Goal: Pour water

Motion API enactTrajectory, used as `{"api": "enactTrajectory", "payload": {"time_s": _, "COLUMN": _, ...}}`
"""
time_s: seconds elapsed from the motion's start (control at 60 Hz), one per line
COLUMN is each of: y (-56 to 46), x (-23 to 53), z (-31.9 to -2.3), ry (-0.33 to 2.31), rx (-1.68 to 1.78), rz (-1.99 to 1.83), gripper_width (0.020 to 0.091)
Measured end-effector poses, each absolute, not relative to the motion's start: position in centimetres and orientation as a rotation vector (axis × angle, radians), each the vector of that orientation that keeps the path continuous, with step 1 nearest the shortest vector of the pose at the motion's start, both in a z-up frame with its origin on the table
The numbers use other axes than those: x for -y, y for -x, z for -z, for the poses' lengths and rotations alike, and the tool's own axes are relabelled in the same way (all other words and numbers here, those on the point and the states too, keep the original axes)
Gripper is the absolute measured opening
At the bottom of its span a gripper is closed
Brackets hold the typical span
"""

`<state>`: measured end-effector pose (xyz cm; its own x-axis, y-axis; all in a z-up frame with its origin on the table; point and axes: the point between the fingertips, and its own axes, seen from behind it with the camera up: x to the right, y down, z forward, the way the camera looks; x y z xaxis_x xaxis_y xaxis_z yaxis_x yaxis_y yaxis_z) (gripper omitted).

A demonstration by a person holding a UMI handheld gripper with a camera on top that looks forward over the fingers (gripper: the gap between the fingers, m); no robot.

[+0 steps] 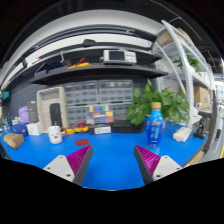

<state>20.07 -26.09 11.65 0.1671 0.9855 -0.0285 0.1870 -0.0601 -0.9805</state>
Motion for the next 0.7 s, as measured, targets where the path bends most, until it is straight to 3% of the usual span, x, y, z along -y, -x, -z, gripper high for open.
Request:
{"api": "enactTrajectory", "payload": {"time_s": 0.267, "y": -18.5, "x": 12.1, "z": -10.7, "ry": 1.420, "rx": 1.095, "rz": -0.865, "gripper_width": 0.0841}}
{"api": "enactTrajectory", "payload": {"time_s": 0.55, "y": -10.2, "x": 7.9, "z": -9.3, "ry": 1.416, "rx": 1.113, "rz": -0.884, "gripper_width": 0.0853}}
{"api": "enactTrajectory", "payload": {"time_s": 0.633, "y": -8.7, "x": 7.6, "z": -9.7, "ry": 1.419, "rx": 1.085, "rz": -0.921, "gripper_width": 0.0782}}
{"api": "enactTrajectory", "payload": {"time_s": 0.7, "y": -7.9, "x": 7.2, "z": -10.3, "ry": 1.418, "rx": 1.052, "rz": -0.933, "gripper_width": 0.0627}}
